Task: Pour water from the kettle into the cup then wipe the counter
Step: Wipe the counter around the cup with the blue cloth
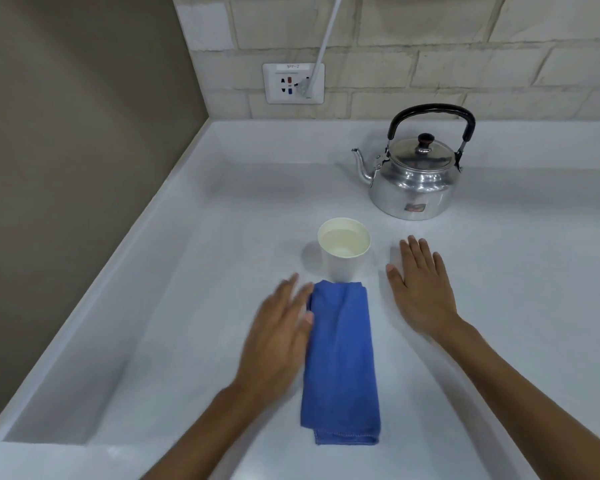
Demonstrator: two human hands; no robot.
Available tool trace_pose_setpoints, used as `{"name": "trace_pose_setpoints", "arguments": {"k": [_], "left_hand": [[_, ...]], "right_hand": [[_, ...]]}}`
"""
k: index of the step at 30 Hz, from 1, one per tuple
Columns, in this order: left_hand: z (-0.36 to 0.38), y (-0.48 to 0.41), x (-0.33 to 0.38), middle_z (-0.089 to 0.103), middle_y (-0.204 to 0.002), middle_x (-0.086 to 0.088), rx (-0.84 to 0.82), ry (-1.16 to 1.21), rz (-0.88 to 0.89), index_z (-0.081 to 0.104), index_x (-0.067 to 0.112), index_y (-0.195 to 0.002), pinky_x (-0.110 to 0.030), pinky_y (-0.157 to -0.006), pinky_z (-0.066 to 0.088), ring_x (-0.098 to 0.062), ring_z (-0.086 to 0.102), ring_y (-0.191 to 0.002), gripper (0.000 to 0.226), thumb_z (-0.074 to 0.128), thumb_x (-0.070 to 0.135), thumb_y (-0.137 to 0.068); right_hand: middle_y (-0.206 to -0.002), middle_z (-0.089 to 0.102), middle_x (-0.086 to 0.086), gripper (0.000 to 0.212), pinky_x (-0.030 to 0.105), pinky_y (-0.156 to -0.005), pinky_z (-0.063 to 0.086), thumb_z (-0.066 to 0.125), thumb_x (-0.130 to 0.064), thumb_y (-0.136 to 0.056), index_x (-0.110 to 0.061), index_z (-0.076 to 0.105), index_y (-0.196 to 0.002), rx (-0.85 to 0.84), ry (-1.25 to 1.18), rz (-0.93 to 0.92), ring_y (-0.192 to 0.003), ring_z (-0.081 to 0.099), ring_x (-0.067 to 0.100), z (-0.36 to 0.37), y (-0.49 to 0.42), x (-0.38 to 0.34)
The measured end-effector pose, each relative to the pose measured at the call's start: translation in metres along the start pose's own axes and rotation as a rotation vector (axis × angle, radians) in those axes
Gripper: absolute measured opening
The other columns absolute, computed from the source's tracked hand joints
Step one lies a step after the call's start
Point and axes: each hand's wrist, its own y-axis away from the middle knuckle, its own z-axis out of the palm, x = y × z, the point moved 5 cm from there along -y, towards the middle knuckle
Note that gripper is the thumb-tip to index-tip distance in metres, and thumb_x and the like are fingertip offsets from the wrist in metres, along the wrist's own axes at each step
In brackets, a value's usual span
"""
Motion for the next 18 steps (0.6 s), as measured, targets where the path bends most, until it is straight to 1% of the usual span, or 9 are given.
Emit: {"name": "trace_pose_setpoints", "arguments": {"k": [2,5,8,10,12,14,15,16,18], "left_hand": [[-0.013,-0.016,-0.028,0.008,-0.155,0.003,0.023,-0.116,-0.081,0.019,0.02,-0.143,-0.027,-0.115,0.002,-0.014,0.005,-0.143,0.047,0.027,0.03,-0.098],[-0.01,-0.039,-0.059,-0.002,-0.157,-0.003,-0.083,-0.266,-0.234,0.002,0.017,-0.145,-0.032,-0.115,-0.003,-0.018,-0.004,-0.144,0.053,0.019,0.035,-0.098],[0.004,-0.047,-0.064,-0.004,-0.157,-0.006,-0.127,-0.363,-0.259,-0.003,0.013,-0.145,-0.035,-0.116,-0.003,-0.02,-0.005,-0.144,0.055,0.014,0.037,-0.098],[0.008,-0.047,-0.065,-0.004,-0.157,-0.006,-0.111,-0.415,-0.258,-0.004,0.013,-0.144,-0.036,-0.116,-0.003,-0.019,-0.005,-0.144,0.056,0.012,0.038,-0.097],[0.01,-0.047,-0.067,-0.003,-0.157,-0.006,-0.098,-0.436,-0.251,-0.005,0.013,-0.144,-0.035,-0.116,-0.003,-0.019,-0.005,-0.144,0.056,0.011,0.039,-0.097],[0.009,-0.046,-0.068,-0.003,-0.157,-0.006,-0.1,-0.448,-0.242,-0.006,0.013,-0.144,-0.034,-0.116,-0.003,-0.019,-0.005,-0.144,0.056,0.012,0.039,-0.097],[0.009,-0.046,-0.068,-0.003,-0.157,-0.006,-0.1,-0.449,-0.235,-0.005,0.013,-0.144,-0.034,-0.116,-0.003,-0.018,-0.005,-0.144,0.056,0.012,0.038,-0.097],[0.008,-0.046,-0.067,-0.003,-0.157,-0.006,-0.098,-0.448,-0.229,-0.005,0.013,-0.144,-0.034,-0.116,-0.003,-0.018,-0.005,-0.144,0.056,0.012,0.038,-0.097],[0.007,-0.046,-0.067,-0.002,-0.157,-0.006,-0.09,-0.452,-0.216,-0.004,0.013,-0.144,-0.034,-0.116,-0.002,-0.018,-0.004,-0.144,0.056,0.014,0.037,-0.097]], "right_hand": [[-0.156,0.006,0.009,0.055,0.033,-0.115,-0.003,0.028,-0.031,-0.098,-0.008,0.011,-0.145,0.009,-0.061,-0.048,-0.143,-0.001,0.02,0.0,0.024,-0.022],[-0.157,-0.001,0.005,0.058,0.025,-0.112,-0.009,0.028,-0.034,-0.098,-0.012,0.003,-0.145,-0.027,-0.176,-0.125,-0.142,-0.009,0.014,0.006,0.06,-0.061],[-0.156,-0.006,0.002,0.061,0.024,-0.113,-0.01,0.03,-0.035,-0.098,-0.014,-0.005,-0.144,-0.036,-0.26,-0.176,-0.137,-0.018,0.008,0.014,0.086,-0.094],[-0.155,-0.01,0.003,0.063,0.025,-0.113,-0.011,0.03,-0.035,-0.098,-0.016,-0.013,-0.14,-0.066,-0.245,-0.182,-0.137,-0.022,0.01,0.025,0.098,-0.11],[-0.156,-0.001,0.009,0.062,0.031,-0.117,-0.001,0.03,-0.034,-0.097,-0.011,-0.007,-0.141,-0.057,-0.11,-0.17,-0.141,-0.01,0.02,0.036,0.107,-0.119],[-0.152,0.022,0.015,0.055,0.043,-0.114,0.021,0.025,-0.032,-0.097,-0.003,0.017,-0.142,-0.013,0.051,-0.152,-0.14,0.016,0.029,0.036,0.112,-0.122],[-0.149,0.03,0.015,0.053,0.044,-0.111,0.028,0.016,-0.031,-0.097,-0.002,0.026,-0.14,-0.003,0.085,-0.136,-0.138,0.025,0.029,0.034,0.112,-0.121],[-0.147,0.034,0.014,0.055,0.043,-0.11,0.03,0.01,-0.03,-0.096,-0.002,0.031,-0.139,0.0,0.103,-0.142,-0.136,0.029,0.029,0.032,0.114,-0.117],[-0.146,0.035,0.013,0.053,0.04,-0.114,0.021,0.014,-0.027,-0.095,-0.003,0.034,-0.138,0.001,0.09,-0.21,-0.136,0.029,0.029,0.032,0.118,-0.105]]}}
